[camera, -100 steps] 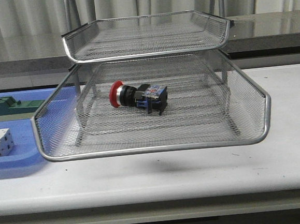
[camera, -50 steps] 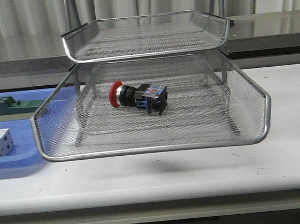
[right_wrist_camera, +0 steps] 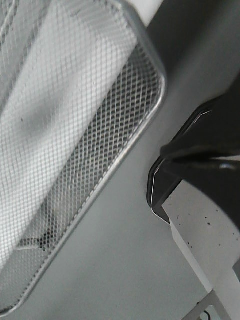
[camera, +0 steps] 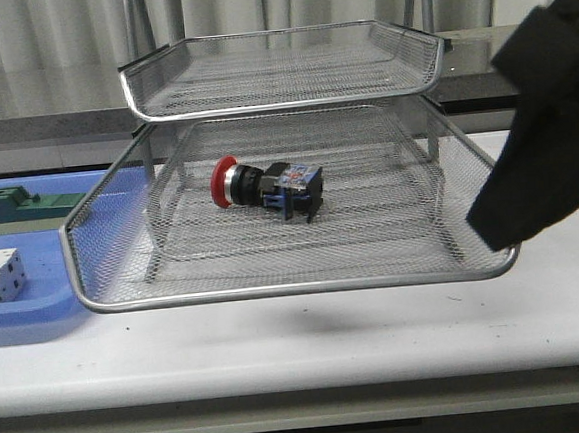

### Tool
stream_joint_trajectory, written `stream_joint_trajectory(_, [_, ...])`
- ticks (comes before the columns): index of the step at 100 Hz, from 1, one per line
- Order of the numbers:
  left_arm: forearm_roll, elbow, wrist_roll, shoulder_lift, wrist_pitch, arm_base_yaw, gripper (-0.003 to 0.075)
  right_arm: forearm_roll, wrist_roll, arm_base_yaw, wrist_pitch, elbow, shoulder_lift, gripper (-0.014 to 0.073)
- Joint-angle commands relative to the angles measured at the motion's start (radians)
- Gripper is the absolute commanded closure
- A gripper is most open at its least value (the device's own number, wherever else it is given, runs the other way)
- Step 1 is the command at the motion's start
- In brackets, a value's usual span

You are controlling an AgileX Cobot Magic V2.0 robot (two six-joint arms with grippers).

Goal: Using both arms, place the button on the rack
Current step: 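Bring the right gripper to the middle tray's front and push it inward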

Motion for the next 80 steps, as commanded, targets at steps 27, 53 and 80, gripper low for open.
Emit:
stream_joint_trajectory(27, [-0.009,-0.029,-0.009,0.01,-0.082,0.001,0.0741,0.025,-0.016,0.179,-0.176,-0.031,0.107,0.0657])
stream_joint_trajectory(53, [-0.009,-0.029,-0.009,0.01,-0.082,0.001,0.0741,-0.062,-0.016,0.296,-0.315,-0.031,0.207,0.0657])
stream_joint_trajectory(80, [-0.009,-0.029,-0.009,0.01,-0.082,0.001,0.0741,-0.12,-0.016,0.359,-0.433,-0.031,0.287,0.0657])
